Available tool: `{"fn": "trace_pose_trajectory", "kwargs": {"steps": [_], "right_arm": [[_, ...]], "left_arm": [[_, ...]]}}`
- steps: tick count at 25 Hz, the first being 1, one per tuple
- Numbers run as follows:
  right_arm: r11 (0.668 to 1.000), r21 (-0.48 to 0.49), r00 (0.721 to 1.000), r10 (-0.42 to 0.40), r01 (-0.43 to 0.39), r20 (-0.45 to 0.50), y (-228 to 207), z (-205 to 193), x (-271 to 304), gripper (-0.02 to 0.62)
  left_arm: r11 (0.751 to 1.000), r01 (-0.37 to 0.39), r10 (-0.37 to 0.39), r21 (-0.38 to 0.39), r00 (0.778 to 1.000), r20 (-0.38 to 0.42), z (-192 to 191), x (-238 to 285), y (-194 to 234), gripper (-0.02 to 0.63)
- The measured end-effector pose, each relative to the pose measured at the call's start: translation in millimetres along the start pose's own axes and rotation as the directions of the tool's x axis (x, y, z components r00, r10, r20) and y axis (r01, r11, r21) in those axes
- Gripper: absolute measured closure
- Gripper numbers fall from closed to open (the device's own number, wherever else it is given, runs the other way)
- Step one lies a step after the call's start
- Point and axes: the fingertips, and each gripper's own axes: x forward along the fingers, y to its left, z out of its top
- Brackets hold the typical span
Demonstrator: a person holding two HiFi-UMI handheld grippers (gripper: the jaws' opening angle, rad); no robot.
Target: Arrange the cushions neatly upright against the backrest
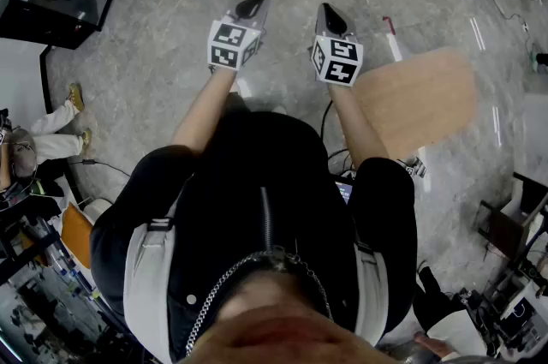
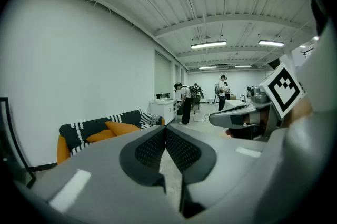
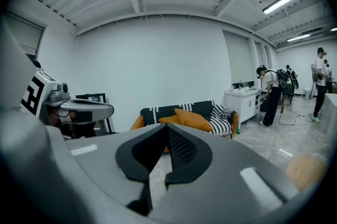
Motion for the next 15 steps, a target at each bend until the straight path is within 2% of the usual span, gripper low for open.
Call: {"fn": "trace_pose_trajectory", "kwargs": {"steps": [6,11,15], "right_arm": [[1.000,0.009,1.000,0.008,-0.007,-0.016,-5,-1,9,0.594],[0.998,0.029,0.998,0.047,-0.048,0.046,4,5,25,0.592],[0.998,0.031,0.999,0.052,-0.053,0.009,12,-1,53,0.592]], "left_arm": [[1.000,-0.004,0.004,-0.003,1.000,-0.008,1,8,4,0.597],[1.000,0.000,0.000,-0.009,1.000,-0.014,-1,15,19,0.597],[1.000,0.002,-0.002,-0.018,1.000,-0.023,-6,26,45,0.597]]}}
